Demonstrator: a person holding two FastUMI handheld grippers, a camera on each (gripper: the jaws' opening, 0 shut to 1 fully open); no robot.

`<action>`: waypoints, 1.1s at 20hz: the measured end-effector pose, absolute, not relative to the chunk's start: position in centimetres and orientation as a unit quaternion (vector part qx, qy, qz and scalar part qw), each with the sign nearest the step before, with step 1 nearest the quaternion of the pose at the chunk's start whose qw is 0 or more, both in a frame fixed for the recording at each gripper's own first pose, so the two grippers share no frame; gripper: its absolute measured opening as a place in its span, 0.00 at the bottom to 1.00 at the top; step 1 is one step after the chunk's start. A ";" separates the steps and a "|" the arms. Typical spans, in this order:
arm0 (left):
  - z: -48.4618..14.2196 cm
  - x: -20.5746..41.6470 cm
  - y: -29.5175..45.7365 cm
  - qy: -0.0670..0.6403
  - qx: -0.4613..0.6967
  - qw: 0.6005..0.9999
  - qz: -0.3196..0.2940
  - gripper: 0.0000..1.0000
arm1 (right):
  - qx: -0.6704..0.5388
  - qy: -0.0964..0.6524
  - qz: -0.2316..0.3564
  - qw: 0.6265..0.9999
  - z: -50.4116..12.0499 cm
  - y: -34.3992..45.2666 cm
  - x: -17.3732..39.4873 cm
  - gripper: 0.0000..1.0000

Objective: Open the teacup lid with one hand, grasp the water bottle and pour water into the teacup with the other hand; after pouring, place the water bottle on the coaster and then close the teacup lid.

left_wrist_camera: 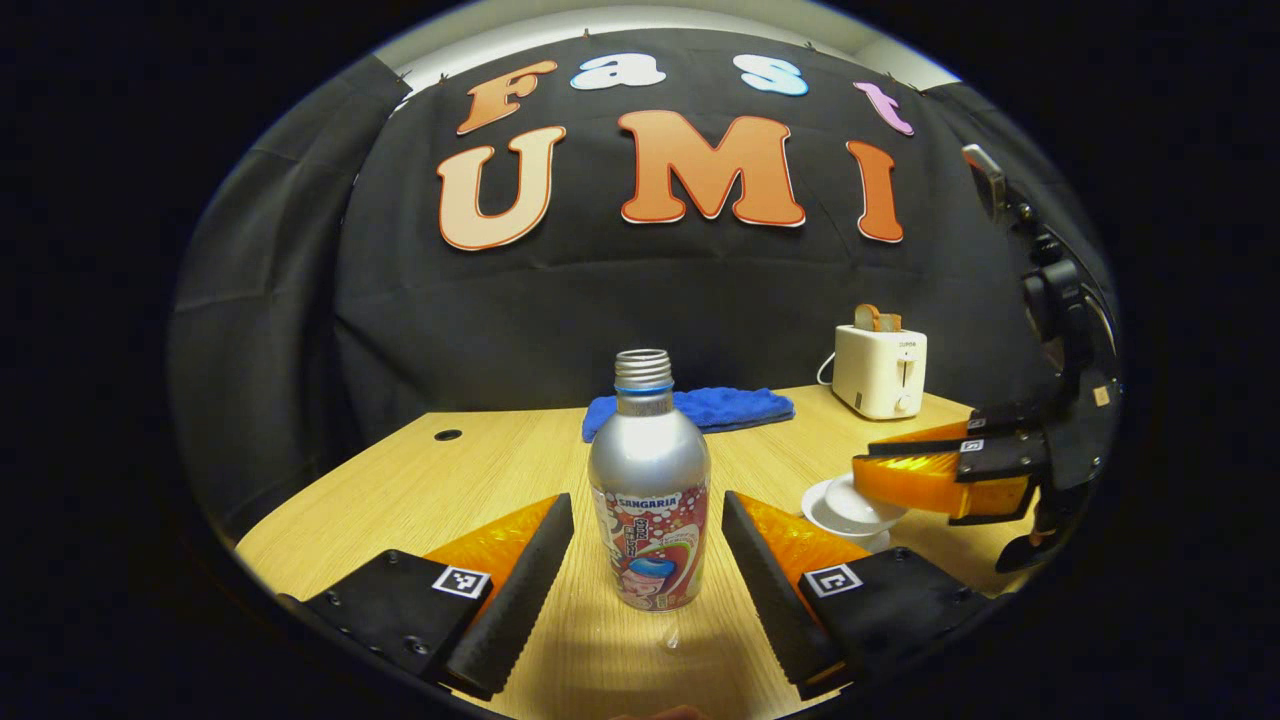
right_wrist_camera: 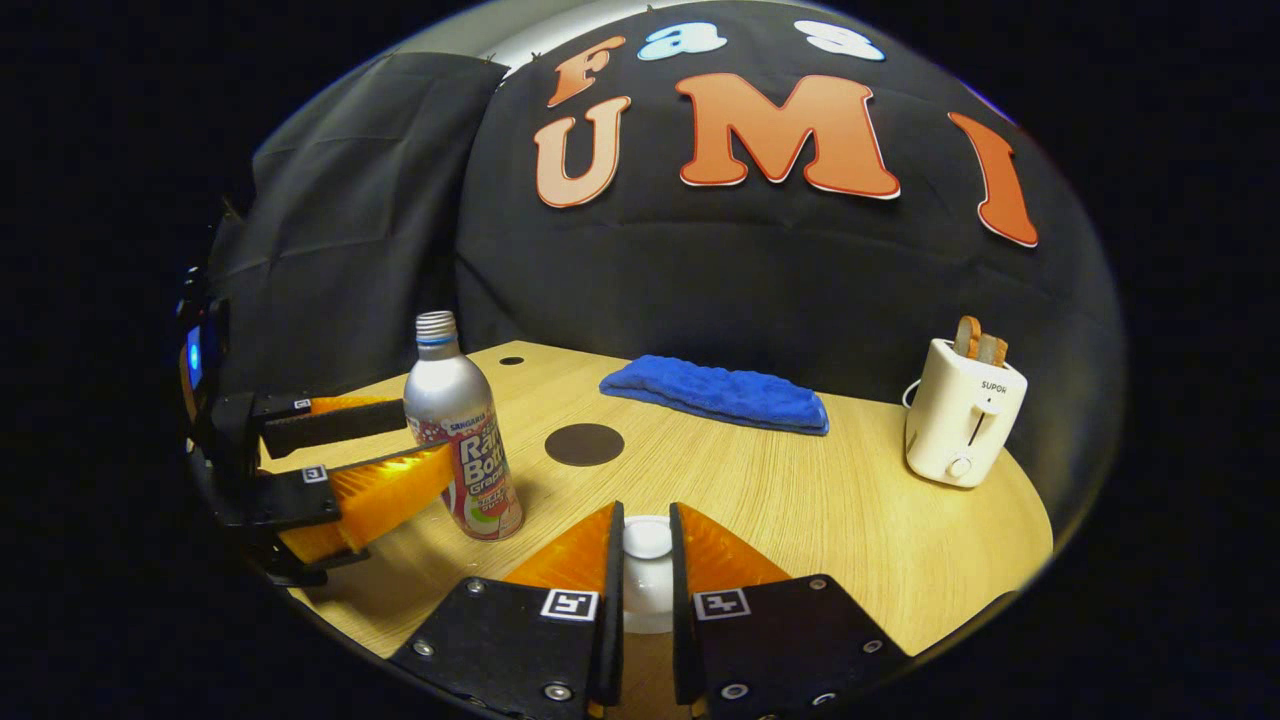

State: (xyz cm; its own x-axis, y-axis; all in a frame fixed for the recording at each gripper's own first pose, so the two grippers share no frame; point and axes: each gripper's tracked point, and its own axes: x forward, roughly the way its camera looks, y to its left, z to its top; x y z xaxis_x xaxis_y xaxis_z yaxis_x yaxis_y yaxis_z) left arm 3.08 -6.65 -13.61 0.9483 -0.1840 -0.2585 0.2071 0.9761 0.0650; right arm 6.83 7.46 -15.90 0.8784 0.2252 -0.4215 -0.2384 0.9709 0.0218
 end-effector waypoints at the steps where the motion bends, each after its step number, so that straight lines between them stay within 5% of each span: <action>1: -13.8 3.3 -6.7 0.130 0.044 0.985 -0.100 0.98 | -0.014 0.211 0.117 0.970 -15.3 7.2 6.5 0.20; 10: -16.5 5.1 -7.6 0.166 0.035 0.980 -0.108 0.98 | -0.003 0.166 0.046 0.985 -10.7 0.5 4.2 0.20; 15: -16.8 5.5 -7.6 0.164 0.022 0.981 -0.098 0.81 | 0.000 0.165 0.009 0.986 -10.3 -3.3 2.5 0.20; 22: -14.3 6.6 -6.8 0.151 0.123 0.978 -0.072 0.82 | 0.021 0.158 -0.021 0.987 -10.1 -7.3 1.0 0.20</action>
